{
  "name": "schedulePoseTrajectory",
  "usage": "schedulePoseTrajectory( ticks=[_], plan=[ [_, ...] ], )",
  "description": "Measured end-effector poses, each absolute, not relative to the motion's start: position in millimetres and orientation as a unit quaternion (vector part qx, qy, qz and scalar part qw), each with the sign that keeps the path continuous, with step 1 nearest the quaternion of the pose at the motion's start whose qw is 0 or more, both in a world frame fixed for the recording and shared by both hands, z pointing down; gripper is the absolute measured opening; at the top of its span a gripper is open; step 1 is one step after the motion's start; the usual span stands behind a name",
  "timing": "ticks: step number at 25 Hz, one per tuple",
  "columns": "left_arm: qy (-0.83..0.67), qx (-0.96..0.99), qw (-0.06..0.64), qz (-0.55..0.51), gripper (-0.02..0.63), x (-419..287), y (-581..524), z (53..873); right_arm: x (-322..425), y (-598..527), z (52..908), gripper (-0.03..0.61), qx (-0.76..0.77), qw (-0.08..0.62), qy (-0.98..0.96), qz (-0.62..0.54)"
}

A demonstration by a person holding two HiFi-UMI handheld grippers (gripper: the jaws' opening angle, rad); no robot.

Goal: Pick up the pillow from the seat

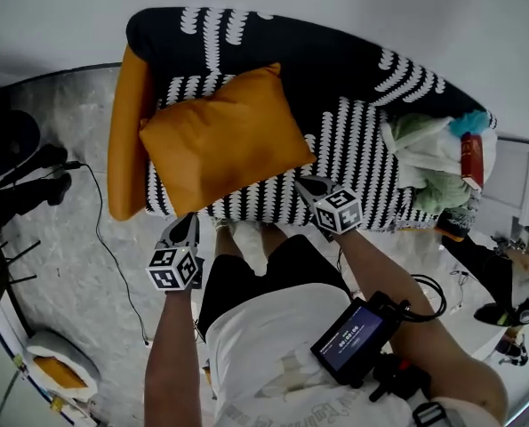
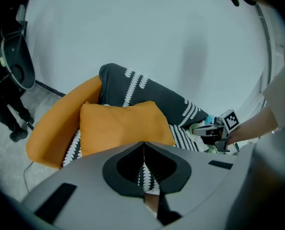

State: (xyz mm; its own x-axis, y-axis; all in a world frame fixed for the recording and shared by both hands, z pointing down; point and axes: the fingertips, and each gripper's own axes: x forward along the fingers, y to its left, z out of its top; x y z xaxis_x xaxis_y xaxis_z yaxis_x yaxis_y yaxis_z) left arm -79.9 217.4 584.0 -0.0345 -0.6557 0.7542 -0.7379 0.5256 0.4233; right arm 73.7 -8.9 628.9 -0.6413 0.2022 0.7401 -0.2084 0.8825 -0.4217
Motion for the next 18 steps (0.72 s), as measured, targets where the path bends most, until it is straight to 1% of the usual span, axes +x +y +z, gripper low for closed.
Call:
schedulePoseTrajectory(
  ticks=[4,10,18],
  plan=[
    [-0.724,0.458,0.515,0.026,0.009,-81.3,227.4,608.6,78.3,-16.1,648.2,0.012,-0.007,0.442,-0.868,0.226],
    [-0.737,0.406,0.54,-0.02,0.009,-89.4,247.8,643.0,71.3,-26.4,672.8,0.012,-0.016,0.449,-0.863,0.231],
    [-0.735,0.4,0.547,-0.025,0.011,-83.2,245.4,679.7,64.8,-43.1,698.3,0.014,-0.013,0.452,-0.862,0.231]
  ],
)
